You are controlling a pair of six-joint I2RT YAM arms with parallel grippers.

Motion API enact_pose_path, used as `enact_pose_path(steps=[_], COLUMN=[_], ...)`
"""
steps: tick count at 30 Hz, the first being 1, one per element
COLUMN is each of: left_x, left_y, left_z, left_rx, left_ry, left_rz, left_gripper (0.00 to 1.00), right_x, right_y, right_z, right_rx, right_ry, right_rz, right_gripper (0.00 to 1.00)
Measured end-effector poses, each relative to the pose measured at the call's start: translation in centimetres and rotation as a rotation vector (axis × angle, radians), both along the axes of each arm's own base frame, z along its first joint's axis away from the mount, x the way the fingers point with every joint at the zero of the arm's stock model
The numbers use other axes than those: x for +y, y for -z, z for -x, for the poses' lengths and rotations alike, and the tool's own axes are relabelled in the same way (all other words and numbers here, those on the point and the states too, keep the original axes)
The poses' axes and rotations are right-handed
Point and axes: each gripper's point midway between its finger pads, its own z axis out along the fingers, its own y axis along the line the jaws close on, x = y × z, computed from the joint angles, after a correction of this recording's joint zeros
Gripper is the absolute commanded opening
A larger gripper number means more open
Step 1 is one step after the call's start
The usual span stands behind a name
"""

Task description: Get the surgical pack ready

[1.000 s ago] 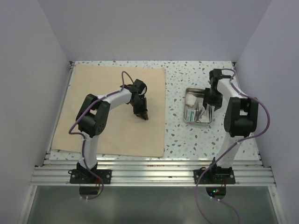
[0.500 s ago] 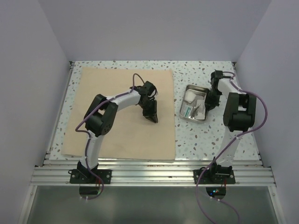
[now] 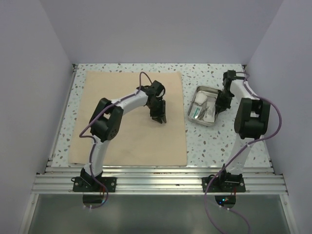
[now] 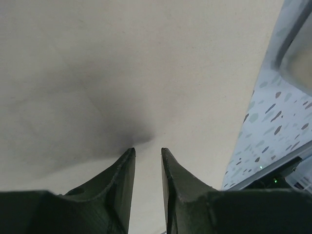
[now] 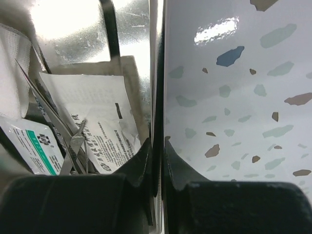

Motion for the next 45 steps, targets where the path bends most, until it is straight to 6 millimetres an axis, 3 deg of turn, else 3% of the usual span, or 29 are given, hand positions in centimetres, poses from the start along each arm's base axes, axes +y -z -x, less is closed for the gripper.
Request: enact_pose_path(steps=[4, 9, 12, 14, 19, 23, 27, 30, 36, 40, 41, 43, 45], left_x=[3.3, 9.8, 13.9, 15.9, 19.5, 22.3, 24.1, 24.9, 25.7, 26.0, 26.0, 26.1, 26.2], left_y=[-2.4, -8.1, -11.3, -12.5, -12.4, -11.6, -12.1, -12.8, -13.0, -12.2, -12.1, -11.8, -11.3], left_z=[-2.1, -4.4, -5.0, -4.6, -1.6, 1.4, 3.9, 5.0, 6.5, 7.1, 7.2, 7.2, 7.0], left_rx=[-0.070, -0.191, -0.282, -0.325, -0.332, -0.302, -0.292, -0.301, -0.292, -0.266, -0.260, -0.254, -0.239], left_ry=[-0.089, -0.268, -0.377, -0.424, -0.508, -0.583, -0.652, -0.696, -0.750, -0.760, -0.759, -0.758, -0.757], left_rz=[-0.018, -0.013, -0.036, -0.057, -0.129, -0.217, -0.269, -0.281, -0.292, -0.311, -0.316, -0.326, -0.343], left_gripper=[0.34, 0.35, 0.38, 0.39, 0.40, 0.40, 0.41, 0.41, 0.42, 0.42, 0.42, 0.45, 0.46], right_x=[0.9, 3.8, 8.2, 12.3, 21.6, 27.2, 31.1, 32.9, 36.7, 39.0, 39.3, 39.9, 40.2], right_y=[-2.0, -6.0, -7.9, -8.3, -6.7, -5.1, -3.1, -1.2, 1.4, 1.2, 1.2, 1.0, 1.0], right_z=[0.2, 0.4, 1.0, 1.6, 4.6, 7.3, 8.6, 9.1, 8.8, 8.6, 8.8, 9.2, 9.4], right_rx=[-0.033, -0.130, -0.175, -0.192, -0.161, -0.118, -0.087, -0.065, -0.042, -0.060, -0.058, -0.053, -0.049], right_ry=[0.032, 0.053, 0.032, 0.008, -0.023, -0.010, 0.042, 0.091, 0.131, 0.125, 0.124, 0.112, 0.093], right_rz=[-0.044, -0.094, -0.132, -0.176, -0.265, -0.288, -0.302, -0.281, -0.255, -0.270, -0.276, -0.288, -0.301], right_gripper=[0.00, 0.00, 0.00, 0.00, 0.00, 0.00, 0.00, 0.00, 0.00, 0.18, 0.33, 0.43, 0.65])
